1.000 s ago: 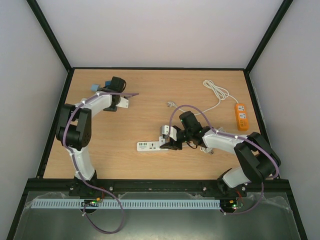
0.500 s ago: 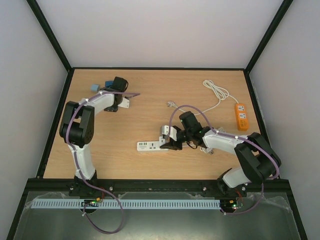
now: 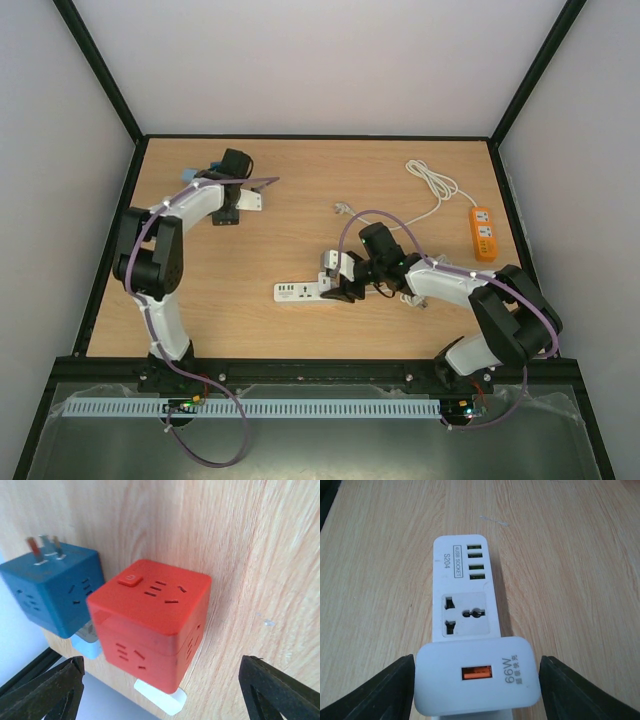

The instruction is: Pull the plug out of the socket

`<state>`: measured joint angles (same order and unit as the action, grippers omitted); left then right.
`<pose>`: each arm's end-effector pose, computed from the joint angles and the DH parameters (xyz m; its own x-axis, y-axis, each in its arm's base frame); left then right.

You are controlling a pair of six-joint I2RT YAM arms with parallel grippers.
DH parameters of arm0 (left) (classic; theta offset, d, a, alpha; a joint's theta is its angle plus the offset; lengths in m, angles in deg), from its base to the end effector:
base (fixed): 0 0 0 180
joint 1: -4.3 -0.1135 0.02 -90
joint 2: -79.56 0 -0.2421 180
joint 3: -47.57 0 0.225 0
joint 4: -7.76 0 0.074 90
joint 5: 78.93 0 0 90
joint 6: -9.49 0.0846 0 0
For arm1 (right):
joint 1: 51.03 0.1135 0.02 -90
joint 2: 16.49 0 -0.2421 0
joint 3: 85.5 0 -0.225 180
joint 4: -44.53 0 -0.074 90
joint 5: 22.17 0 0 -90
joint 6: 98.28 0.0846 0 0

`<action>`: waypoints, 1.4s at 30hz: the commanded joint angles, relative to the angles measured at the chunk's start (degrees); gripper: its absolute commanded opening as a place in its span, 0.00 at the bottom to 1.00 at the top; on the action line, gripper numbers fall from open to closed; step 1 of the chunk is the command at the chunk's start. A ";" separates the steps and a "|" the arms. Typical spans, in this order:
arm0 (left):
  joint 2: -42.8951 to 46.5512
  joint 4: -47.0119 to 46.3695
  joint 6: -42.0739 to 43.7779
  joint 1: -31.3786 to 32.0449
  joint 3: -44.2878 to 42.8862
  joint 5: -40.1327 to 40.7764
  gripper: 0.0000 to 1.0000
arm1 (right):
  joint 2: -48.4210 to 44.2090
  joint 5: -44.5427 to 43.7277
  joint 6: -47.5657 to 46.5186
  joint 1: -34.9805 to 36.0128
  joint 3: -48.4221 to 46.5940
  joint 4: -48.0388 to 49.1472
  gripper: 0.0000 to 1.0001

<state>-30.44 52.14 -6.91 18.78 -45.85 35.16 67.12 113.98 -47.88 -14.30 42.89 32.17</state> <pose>0.3880 -0.0645 0.1446 -0.2041 0.9572 0.2053 0.8224 0.0538 0.5664 0.1869 0.2156 0.1421 0.0957 -0.4795 -0.8723 -0.9948 -0.0763 -0.0672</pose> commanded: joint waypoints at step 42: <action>30.54 -17.14 -38.84 24.26 32.92 -59.08 0.91 | -8.12 1.78 -6.19 -3.37 1.89 -6.56 0.98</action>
<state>1.82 39.70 -45.53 41.16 -13.99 -22.38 57.98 114.51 -51.16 -17.34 44.88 29.09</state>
